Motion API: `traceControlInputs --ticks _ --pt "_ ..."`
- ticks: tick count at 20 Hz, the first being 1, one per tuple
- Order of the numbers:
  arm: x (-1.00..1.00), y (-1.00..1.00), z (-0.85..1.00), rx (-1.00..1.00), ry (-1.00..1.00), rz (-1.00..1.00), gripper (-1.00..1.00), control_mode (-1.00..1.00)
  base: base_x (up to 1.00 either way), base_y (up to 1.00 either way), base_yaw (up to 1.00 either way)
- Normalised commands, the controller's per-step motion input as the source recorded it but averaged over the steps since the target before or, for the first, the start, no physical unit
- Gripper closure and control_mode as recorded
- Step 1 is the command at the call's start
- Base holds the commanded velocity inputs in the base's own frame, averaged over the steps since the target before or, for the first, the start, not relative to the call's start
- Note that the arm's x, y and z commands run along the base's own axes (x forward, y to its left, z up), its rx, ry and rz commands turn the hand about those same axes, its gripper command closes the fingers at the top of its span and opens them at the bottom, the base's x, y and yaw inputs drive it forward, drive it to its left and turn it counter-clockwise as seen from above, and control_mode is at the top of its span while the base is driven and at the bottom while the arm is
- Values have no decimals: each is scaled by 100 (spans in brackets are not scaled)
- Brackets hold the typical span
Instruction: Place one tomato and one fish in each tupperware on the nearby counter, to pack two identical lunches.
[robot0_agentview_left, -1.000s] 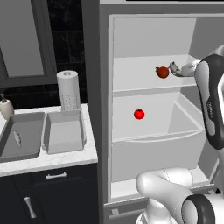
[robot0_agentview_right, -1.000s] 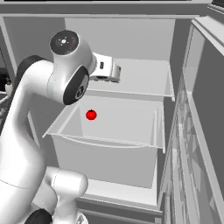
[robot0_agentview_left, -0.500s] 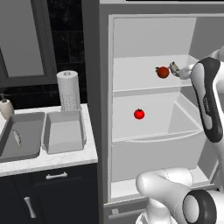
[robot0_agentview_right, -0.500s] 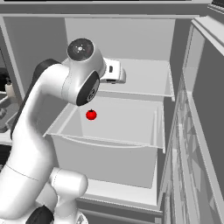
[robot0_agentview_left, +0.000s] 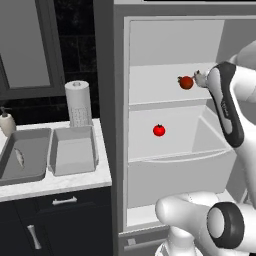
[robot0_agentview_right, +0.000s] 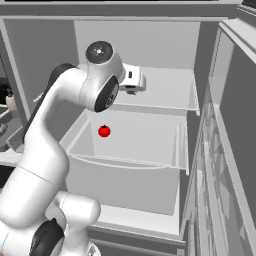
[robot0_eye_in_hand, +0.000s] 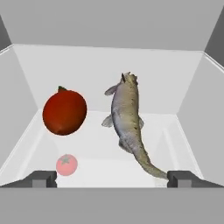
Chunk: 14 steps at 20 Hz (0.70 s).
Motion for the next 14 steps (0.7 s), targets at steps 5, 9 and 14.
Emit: traceControlInputs --ticks 5,9,14 --pt "42 -8 -4 0 7 0 -100 -100 0 0 0" --pt "45 -35 -16 0 3 2 -100 -100 0 0 0" --pt "6 -8 -40 -1 2 1 -100 -100 0 0 0"
